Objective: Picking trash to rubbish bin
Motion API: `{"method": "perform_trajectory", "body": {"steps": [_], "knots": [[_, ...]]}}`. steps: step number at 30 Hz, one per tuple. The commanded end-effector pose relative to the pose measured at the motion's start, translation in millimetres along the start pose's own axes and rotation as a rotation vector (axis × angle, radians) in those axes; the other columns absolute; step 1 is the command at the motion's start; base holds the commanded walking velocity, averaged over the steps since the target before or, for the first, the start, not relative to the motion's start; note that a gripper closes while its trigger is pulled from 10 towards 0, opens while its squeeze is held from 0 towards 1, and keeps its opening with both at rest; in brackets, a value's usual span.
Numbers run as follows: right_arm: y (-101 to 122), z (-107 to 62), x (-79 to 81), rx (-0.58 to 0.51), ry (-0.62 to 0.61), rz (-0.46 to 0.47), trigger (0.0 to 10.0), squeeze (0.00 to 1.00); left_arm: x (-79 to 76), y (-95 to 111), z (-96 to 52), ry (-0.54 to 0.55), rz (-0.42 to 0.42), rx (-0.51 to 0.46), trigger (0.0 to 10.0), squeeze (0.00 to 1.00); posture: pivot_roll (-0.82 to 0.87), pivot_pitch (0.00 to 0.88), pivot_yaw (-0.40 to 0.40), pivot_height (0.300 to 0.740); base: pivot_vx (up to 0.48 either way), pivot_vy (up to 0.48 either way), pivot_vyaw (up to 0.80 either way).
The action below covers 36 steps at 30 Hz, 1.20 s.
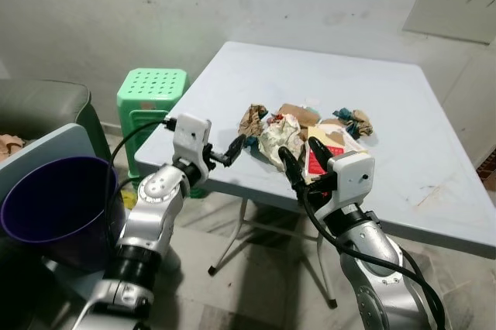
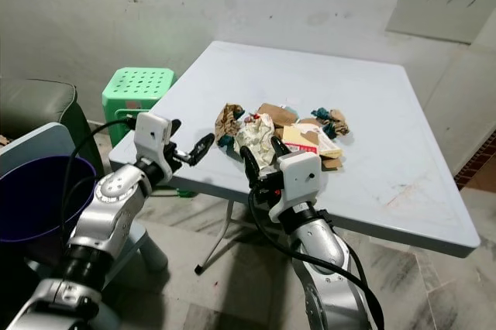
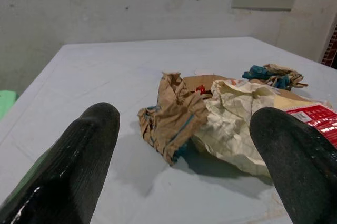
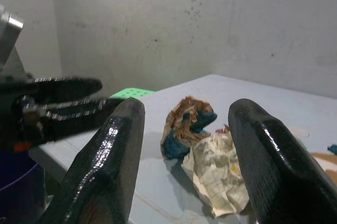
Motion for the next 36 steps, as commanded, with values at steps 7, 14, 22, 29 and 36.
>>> {"method": "perform_trajectory", "body": {"steps": [7,14,22,29,36], "knots": [[2.4,-3.7,-1.3,0.010,0.011,-0.002,10.0,0.00,4.5,15.1,11.7,-0.016,0.042,-0.001,10.0,0.00,-0.09,0.132,-0.021,0.740,0.000,0.000,0.00],[5.0,-8.5,3.9,0.022,0.012,0.014,10.0,0.00,8.3,21.5,19.1,-0.014,0.049,-0.005,10.0,0.00,-0.11,0.164,-0.019,0.740,0.000,0.000,0.00],[4.4,-16.4,14.8,0.049,0.013,0.034,10.0,0.00,1.3,24.9,25.3,-0.060,0.053,-0.007,10.0,0.00,-0.13,0.196,-0.005,0.740,0.000,0.000,0.00],[4.7,-19.2,17.7,0.060,0.012,0.046,10.0,0.00,-9.0,26.2,30.8,-0.111,0.073,0.003,10.0,0.00,-0.14,0.212,0.006,0.740,0.000,0.000,0.00],[6.0,-21.5,18.6,0.066,-0.011,0.059,10.0,0.00,-11.4,30.1,34.4,-0.114,0.066,-0.006,10.0,0.00,-0.15,0.226,0.019,0.740,0.000,0.000,0.00]]}}
Point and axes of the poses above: a point about 5 cm out from each wrist's last joint towards the gripper, its own z axis pointing out of the wrist towards the gripper, its own y axis along the axis of the wrist's last joint, x = y × z, the point moved 4 cm from there along z, pointing out of the wrist towards the gripper, and after that the axes turned 14 degrees about -z, right-handed, at the moved point
